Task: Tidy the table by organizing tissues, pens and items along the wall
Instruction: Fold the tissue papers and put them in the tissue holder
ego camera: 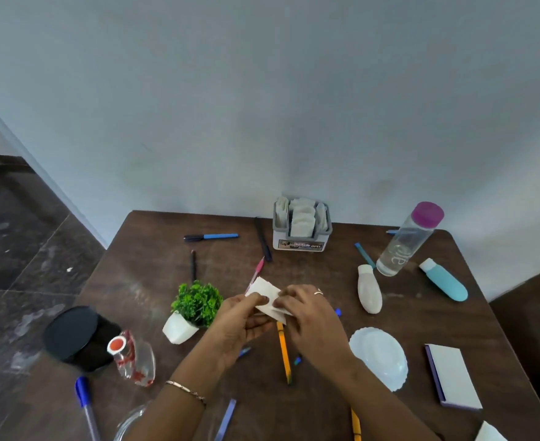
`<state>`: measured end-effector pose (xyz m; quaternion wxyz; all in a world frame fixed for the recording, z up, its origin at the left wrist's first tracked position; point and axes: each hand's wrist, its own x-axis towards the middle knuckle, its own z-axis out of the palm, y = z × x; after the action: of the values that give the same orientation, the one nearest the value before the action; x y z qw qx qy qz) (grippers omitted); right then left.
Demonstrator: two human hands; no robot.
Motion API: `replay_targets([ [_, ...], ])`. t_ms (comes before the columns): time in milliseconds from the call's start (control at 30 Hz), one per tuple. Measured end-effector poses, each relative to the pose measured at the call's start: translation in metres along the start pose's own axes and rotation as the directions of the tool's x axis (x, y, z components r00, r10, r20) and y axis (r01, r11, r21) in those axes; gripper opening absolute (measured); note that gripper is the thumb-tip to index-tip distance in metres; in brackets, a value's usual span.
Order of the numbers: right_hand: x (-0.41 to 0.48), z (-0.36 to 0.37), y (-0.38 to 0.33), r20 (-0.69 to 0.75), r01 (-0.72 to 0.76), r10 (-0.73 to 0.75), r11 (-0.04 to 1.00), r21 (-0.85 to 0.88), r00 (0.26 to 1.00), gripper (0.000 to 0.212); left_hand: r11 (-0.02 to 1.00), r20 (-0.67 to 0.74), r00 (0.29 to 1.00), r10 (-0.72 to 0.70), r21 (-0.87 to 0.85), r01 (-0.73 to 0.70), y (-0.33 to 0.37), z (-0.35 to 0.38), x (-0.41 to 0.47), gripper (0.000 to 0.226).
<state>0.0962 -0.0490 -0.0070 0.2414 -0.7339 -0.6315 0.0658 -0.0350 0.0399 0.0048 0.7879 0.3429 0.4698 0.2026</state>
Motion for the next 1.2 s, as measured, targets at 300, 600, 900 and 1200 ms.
replay_targets([
  [300,0.031,-0.008,0.041,-0.152,-0.181,0.185,0.983,0.042,0.971,0.041,0.935,0.036,0.97,0.239,0.261,-0.24,0.074,0.034,0.071,0.016],
  [600,0.058,-0.003,0.086,-0.065,-0.362,0.364,0.931,0.039,0.929,0.04,0.294,0.326,0.856,0.402,0.839,-0.458,0.113,0.08,0.147,0.012],
  [900,0.039,0.012,0.088,-0.059,-0.383,0.387,0.921,0.072,0.92,0.032,-0.021,0.454,0.768,0.451,0.866,-0.5,0.111,0.096,0.166,0.021],
  [1200,0.032,0.014,0.085,-0.001,-0.406,0.406,0.912,0.055,0.914,0.035,-0.157,0.558,0.739,0.378,0.825,-0.542,0.107,0.09,0.175,0.038],
])
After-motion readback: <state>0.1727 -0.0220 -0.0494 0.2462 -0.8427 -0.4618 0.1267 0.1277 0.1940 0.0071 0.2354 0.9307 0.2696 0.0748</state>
